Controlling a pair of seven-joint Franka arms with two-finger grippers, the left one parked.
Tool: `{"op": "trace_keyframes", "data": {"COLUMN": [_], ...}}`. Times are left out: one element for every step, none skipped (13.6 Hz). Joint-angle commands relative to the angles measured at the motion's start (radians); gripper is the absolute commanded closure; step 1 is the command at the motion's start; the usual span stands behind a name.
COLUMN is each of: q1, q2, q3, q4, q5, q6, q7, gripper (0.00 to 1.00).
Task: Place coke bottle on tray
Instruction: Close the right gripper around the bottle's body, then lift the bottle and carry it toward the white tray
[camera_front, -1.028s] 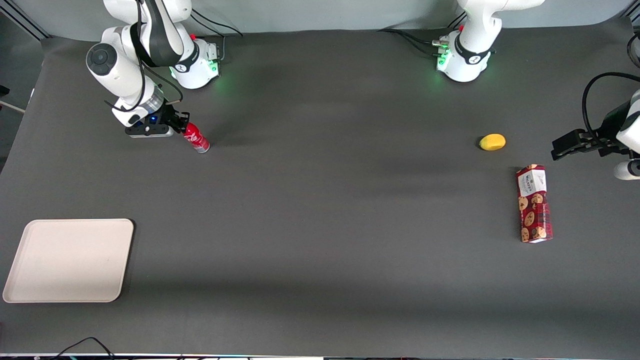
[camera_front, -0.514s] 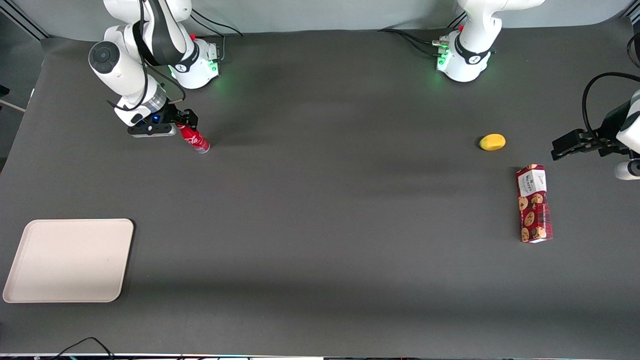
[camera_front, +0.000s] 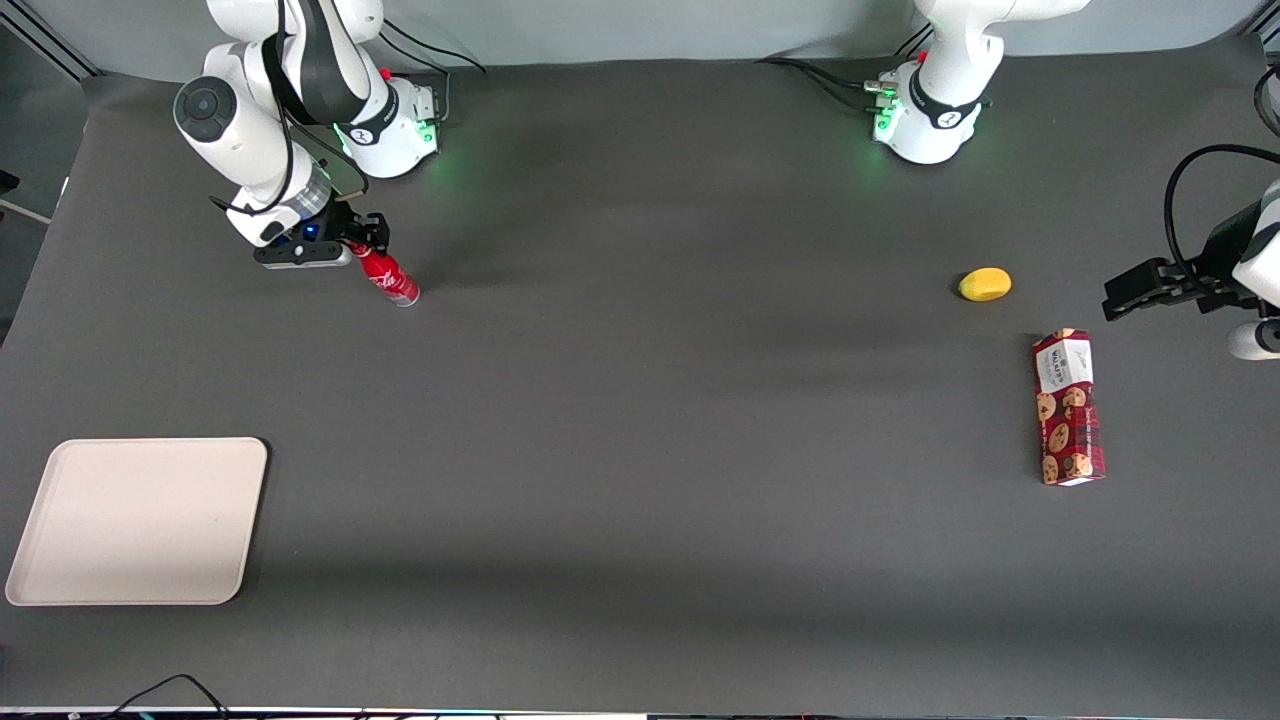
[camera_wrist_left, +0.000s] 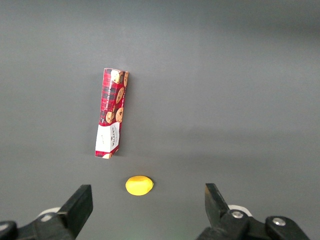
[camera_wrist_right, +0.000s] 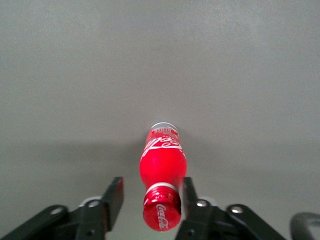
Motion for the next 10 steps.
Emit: {"op": "trace_keyframes", "data": {"q1": [0.000, 0.000, 0.000, 0.000, -0.003, -0.021, -0.064, -0.108, -0.136, -0.144], "q2": [-0.035, -0.035, -0.032, -0.025, -0.018, -0.010, 0.004, 0.023, 0.057, 0.091], "q3": [0.006, 0.006, 0.007, 0.007, 0.001, -0.005, -0.007, -0.005, -0.008, -0.022], "q4": [-0.027, -0.025, -0.019, 0.010, 0.062, 0.140, 0.216, 0.302, 0.391, 0.474], "q5": [0.024, 0.024, 0.024, 0.023, 0.021, 0.010, 0.006, -0.007, -0.043, -0.087], "q6": [-0.004, -0.004, -0.004, -0.013, -0.063, -0.127, -0.190, -0.245, -0.301, -0.357], "q7": [-0.009, -0.009, -0.012, -0.029, -0.072, -0.116, -0.164, -0.223, -0.269, -0.311], "gripper": [1.00, 1.00, 1.00, 1.00, 1.00, 1.00, 1.00, 1.00, 1.00, 1.00]}}
